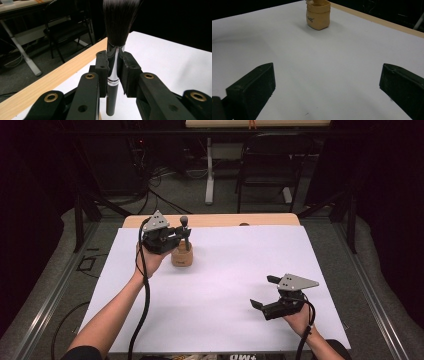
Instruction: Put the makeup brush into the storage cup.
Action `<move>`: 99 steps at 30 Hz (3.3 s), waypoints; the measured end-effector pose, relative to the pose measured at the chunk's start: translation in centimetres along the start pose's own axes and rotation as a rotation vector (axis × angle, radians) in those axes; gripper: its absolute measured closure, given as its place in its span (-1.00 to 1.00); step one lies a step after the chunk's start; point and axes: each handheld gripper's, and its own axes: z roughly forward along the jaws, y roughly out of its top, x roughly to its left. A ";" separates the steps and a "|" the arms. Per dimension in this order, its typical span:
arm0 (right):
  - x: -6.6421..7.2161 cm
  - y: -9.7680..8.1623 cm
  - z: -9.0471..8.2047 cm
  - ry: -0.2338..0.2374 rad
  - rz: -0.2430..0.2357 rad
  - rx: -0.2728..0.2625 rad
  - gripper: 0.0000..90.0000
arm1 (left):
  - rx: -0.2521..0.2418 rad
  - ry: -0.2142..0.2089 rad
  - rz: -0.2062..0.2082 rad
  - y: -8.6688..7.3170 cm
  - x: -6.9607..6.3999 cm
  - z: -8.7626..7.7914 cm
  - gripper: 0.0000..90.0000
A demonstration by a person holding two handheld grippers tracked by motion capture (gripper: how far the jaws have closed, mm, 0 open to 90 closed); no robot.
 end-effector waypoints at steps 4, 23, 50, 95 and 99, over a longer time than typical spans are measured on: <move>0.0 0.0 0.0 -0.001 -0.001 0.000 -1.00 | -0.002 0.023 -0.011 -0.2 0.6 0.3 0.73; 0.0 0.0 0.0 -0.005 -0.005 0.009 -1.00 | 0.019 0.099 -0.060 -1.8 2.5 2.4 0.73; 0.0 0.0 0.0 -0.007 -0.006 0.012 -1.00 | 0.062 0.133 -0.120 -4.0 3.5 4.1 0.73; 0.1 0.0 -0.1 -0.002 -0.006 0.007 -1.00 | 0.030 0.121 -0.057 -5.1 -0.1 -1.8 -1.00; 0.1 0.0 -0.1 -0.003 -0.006 0.009 -1.00 | 0.033 0.103 -0.055 -5.5 -0.6 -2.6 -1.00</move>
